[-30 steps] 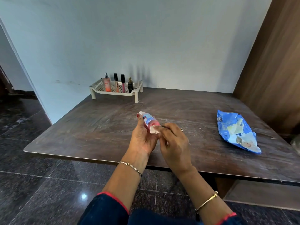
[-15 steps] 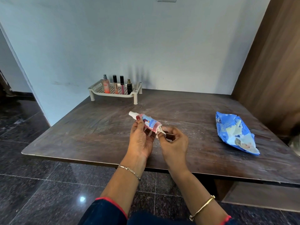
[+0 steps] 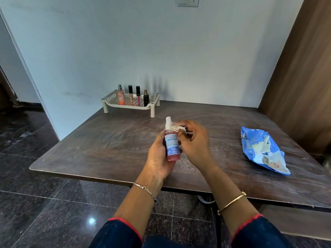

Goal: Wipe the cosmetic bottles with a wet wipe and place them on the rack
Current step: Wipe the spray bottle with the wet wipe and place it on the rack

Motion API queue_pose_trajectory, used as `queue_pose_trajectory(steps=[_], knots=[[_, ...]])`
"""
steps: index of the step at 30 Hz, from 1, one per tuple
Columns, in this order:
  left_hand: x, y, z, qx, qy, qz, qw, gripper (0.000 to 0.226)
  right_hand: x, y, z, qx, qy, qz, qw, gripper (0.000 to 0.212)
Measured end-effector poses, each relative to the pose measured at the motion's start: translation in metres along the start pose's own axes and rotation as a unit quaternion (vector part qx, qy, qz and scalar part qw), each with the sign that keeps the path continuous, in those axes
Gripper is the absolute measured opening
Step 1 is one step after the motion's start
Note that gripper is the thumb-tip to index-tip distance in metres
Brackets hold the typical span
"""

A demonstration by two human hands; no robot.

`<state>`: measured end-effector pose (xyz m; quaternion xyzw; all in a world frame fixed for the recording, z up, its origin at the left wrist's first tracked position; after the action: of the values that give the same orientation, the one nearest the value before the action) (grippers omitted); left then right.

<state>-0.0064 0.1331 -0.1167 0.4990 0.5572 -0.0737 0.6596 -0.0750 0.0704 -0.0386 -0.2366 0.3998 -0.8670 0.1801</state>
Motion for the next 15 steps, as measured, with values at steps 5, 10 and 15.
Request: queue_pose_trajectory(steps=[5,10,15], knots=[[-0.011,0.006,-0.003,-0.002,-0.038,-0.006,0.999,0.046,-0.003,-0.018,-0.01,0.072,-0.033,-0.045,0.996,0.029],[0.001,0.007,0.007,-0.005,-0.003,-0.043,0.999,0.029,-0.012,-0.019,-0.024,0.109,-0.091,-0.072,0.987,0.026],[0.02,0.009,0.015,0.003,0.047,-0.103,0.994,0.031,-0.016,-0.003,-0.033,0.084,-0.137,-0.051,0.986,0.027]])
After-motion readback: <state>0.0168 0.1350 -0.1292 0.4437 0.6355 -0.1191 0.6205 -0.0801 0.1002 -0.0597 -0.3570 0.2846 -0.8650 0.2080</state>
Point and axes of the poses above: each hand's wrist, its own z-axis towards the middle knuckle, its own x-axis out of the back of the hand, y = z × x, the point moved 9 cm from there along z, towards the middle knuckle, and after that the axes turned 2 degrees about y, right-handed, at the moved point
